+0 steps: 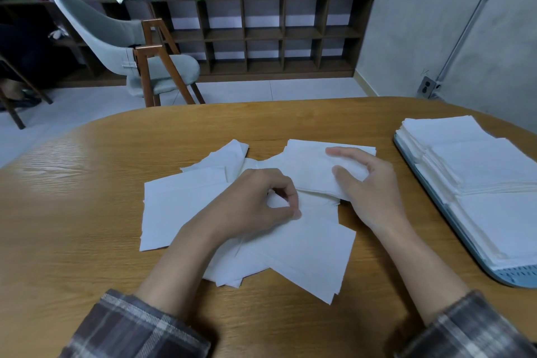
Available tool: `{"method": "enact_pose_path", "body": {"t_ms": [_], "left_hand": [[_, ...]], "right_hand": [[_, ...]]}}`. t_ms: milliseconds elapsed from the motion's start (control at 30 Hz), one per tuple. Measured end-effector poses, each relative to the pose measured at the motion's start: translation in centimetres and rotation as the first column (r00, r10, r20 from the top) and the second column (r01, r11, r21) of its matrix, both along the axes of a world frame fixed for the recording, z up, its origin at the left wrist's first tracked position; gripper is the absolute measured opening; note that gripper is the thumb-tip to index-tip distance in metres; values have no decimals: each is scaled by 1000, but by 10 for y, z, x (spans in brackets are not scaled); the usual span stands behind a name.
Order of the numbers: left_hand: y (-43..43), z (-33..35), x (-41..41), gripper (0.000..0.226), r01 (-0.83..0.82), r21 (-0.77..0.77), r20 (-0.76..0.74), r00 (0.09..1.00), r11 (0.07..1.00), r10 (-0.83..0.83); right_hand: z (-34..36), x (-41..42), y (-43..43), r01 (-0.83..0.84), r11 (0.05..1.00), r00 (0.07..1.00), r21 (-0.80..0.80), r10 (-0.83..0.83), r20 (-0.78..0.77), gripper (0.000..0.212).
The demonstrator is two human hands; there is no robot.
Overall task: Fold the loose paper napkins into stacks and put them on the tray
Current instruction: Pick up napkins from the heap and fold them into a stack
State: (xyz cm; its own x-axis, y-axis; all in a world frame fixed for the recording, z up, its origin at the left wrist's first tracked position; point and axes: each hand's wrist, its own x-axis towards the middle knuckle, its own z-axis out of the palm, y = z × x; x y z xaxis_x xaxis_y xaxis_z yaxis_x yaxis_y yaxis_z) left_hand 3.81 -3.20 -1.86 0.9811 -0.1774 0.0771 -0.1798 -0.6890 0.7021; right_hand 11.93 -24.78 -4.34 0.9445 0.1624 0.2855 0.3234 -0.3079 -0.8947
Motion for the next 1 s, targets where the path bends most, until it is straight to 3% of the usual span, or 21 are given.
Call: {"method": "enact_pose_path", "body": {"t_ms": [100, 200, 367, 400, 533, 633, 1000], "left_hand": [[-2, 5, -3, 9, 17, -122, 66, 998, 992, -9], [0, 9, -2, 8, -16, -280, 77, 996, 960, 39], [4, 12, 0, 11, -131, -458, 139, 966, 879, 217], [5, 11, 1, 12, -149, -468, 149, 958, 871, 244], [6, 7, 4, 12, -217, -469, 196, 919, 856, 341], [5, 6, 5, 10, -225, -463, 223, 906, 857, 359], [0, -2, 8, 6, -265, -452, 193, 903, 852, 384]], "right_hand": [[4, -3, -1, -33, 998, 999, 59, 35, -25, 28], [12, -6, 1, -71, 971, 988, 226, 101, -121, 16], [20, -9, 0, -165, 857, 858, 488, 368, -357, 65], [20, -10, 1, -185, 848, 850, 497, 392, -353, 63], [19, -15, 3, -261, 884, 889, 387, 376, -261, 23], [21, -20, 3, -264, 918, 906, 296, 341, -250, 16], [25, -24, 8, -317, 907, 921, 276, 364, -136, 44]]}}
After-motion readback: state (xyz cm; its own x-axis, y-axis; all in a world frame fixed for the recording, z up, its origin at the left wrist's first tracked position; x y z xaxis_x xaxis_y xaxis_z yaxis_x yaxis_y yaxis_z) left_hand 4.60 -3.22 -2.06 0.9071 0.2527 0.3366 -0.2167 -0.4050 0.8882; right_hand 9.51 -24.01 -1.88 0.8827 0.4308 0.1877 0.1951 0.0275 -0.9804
